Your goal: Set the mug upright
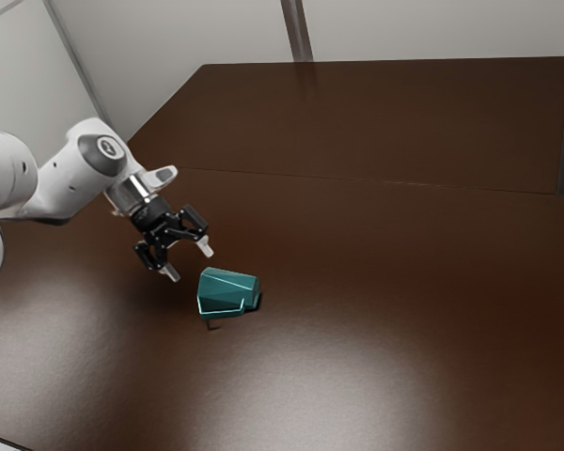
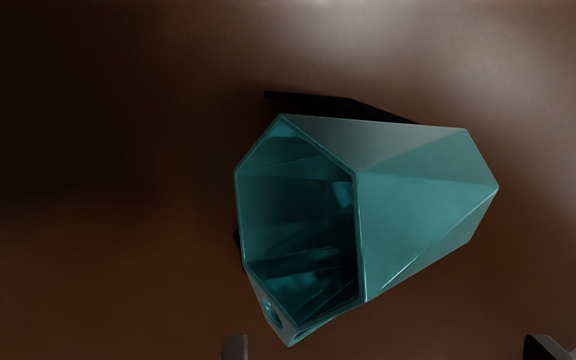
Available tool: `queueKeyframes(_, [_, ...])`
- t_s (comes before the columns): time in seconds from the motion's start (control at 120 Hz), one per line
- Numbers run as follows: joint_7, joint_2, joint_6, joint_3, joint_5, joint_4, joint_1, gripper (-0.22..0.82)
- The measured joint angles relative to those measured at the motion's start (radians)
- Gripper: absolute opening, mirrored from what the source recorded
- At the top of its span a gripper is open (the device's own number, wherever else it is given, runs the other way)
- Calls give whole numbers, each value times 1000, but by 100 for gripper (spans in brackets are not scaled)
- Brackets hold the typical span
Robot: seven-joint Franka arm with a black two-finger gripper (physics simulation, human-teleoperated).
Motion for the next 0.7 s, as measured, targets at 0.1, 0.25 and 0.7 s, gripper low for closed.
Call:
queueKeyframes(0.1, [-1,27,31,-3,-24,3,0,60])
queueKeyframes(0.25, [-3,49,63,-8,-81,3,-1,60])
queueKeyframes(0.7, [-11,109,88,-33,-250,-1,-4,45])
